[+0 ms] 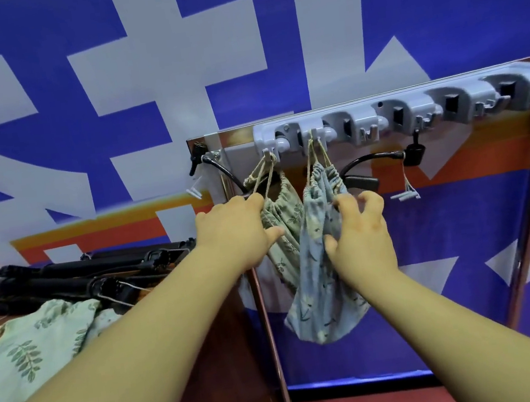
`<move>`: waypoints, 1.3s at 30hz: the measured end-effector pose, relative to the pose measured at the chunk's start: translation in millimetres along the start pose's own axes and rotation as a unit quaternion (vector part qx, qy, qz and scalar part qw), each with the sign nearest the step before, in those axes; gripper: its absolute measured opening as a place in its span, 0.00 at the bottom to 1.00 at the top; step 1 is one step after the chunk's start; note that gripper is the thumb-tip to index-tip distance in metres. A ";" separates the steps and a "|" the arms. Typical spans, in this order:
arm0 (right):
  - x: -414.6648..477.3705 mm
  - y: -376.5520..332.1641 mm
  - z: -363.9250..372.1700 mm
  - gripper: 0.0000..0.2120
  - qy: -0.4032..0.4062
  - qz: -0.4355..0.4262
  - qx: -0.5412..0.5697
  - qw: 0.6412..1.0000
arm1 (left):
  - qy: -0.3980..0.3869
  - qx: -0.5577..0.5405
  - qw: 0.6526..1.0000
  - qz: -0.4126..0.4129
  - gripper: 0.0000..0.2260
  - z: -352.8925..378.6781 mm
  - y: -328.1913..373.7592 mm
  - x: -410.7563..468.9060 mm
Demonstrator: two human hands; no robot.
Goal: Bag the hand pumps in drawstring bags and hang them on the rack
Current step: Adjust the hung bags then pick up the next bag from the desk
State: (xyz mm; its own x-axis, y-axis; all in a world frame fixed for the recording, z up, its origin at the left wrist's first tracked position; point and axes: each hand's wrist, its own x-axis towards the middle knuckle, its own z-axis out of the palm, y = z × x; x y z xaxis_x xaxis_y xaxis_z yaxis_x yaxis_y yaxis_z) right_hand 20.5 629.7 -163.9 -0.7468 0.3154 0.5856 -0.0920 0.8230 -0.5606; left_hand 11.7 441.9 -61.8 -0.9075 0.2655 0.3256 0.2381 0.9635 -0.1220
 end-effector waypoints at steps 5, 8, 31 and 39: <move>-7.9 -7.0 3.4 0.28 -0.056 0.055 0.260 0.962 | 0.075 -0.208 0.975 -0.037 0.18 26.0 14.4 -6.5; -16.5 -9.0 6.8 0.32 -0.040 0.026 0.276 0.960 | 0.127 -0.303 0.943 -0.063 0.15 37.8 21.7 -10.5; -4.5 39.8 -19.5 0.34 0.104 -0.053 0.020 0.993 | 0.175 -0.256 0.950 0.024 0.09 39.9 -26.5 -2.9; -23.4 23.2 0.7 0.38 0.003 -0.032 0.010 0.999 | 0.167 -0.333 0.928 0.002 0.15 43.6 -20.3 -12.7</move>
State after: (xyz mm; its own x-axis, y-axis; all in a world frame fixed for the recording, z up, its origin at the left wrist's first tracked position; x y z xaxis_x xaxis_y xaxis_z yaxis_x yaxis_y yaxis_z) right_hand 35.4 641.1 -190.9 -0.7355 0.2644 0.6238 -0.1529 0.8322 -0.5330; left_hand 3.3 417.5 -104.4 -0.7747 0.1564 0.6127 0.5026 0.7403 0.4465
